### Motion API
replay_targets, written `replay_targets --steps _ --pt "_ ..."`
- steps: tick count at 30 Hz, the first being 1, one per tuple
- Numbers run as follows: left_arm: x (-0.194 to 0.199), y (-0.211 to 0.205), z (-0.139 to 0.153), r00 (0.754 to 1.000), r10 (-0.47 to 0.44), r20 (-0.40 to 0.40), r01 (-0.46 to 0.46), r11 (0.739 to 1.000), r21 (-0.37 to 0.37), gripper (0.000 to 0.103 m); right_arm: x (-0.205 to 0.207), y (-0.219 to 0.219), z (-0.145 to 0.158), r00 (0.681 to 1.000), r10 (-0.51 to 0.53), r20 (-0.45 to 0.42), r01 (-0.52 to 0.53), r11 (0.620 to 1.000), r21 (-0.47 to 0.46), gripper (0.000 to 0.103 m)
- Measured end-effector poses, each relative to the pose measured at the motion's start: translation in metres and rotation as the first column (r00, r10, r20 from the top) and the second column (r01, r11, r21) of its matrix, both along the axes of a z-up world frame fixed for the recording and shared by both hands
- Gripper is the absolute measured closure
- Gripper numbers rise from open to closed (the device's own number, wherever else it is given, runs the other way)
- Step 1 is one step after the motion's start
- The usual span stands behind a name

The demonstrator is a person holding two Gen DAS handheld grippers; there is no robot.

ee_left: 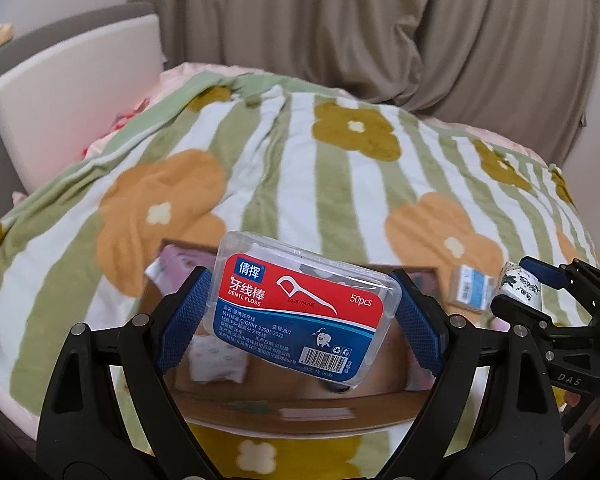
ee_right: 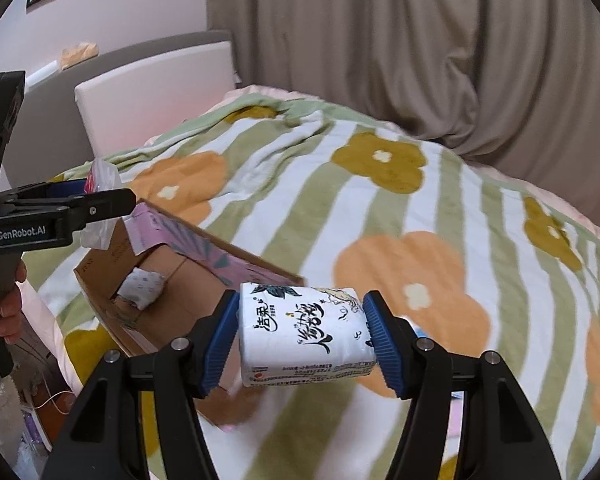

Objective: Organize objects
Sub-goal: 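Carry the floss case with the left tool into the box while the right tool carries the carton there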

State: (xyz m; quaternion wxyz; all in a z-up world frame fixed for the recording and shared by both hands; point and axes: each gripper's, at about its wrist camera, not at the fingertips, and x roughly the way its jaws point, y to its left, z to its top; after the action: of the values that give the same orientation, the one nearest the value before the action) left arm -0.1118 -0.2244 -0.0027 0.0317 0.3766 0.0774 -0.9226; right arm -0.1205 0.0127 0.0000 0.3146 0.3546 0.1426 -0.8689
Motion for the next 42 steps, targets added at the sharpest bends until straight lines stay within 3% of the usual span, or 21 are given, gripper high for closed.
replay_targets --steps 10,21,27,29,31,34,42 --pt "-0.01 -0.048 -0.068 0.996 0.011 0.092 -0.015 0.999 0.047 0.016 -0.013 -0.067 -0.05 0.995 0.031 0.1 -0.034 0.999 0.033 0.044" --pt "-0.021 -0.061 -0.125 0.987 -0.014 0.158 0.002 0.997 0.078 0.017 -0.028 -0.096 -0.094 0.981 0.015 0.195 -0.029 0.997 0.068 0.044" --pt "-0.02 -0.059 -0.127 0.991 -0.03 0.128 0.023 0.998 0.054 0.015 -0.037 -0.099 -0.1 0.974 -0.003 0.227 -0.01 0.998 0.056 0.044" --pt "-0.016 -0.057 -0.123 0.994 -0.04 0.104 0.036 0.999 0.04 0.0 -0.038 -0.101 -0.1 0.97 0.001 0.243 -0.011 0.999 0.041 0.041" --pt "-0.01 -0.053 -0.117 0.996 -0.048 0.073 0.048 0.999 -0.001 0.0 -0.04 -0.098 -0.096 0.966 0.008 0.259 -0.007 1.0 -0.005 0.017" --pt "-0.008 -0.049 -0.115 0.996 -0.047 0.079 0.051 0.997 -0.055 0.0 -0.041 -0.091 -0.088 0.965 0.002 0.263 0.016 0.998 -0.064 0.005" --pt "0.002 -0.052 -0.11 0.996 -0.066 0.059 0.067 0.998 -0.014 0.0 -0.034 -0.085 -0.077 0.967 -0.009 0.254 0.028 0.997 -0.075 0.005"
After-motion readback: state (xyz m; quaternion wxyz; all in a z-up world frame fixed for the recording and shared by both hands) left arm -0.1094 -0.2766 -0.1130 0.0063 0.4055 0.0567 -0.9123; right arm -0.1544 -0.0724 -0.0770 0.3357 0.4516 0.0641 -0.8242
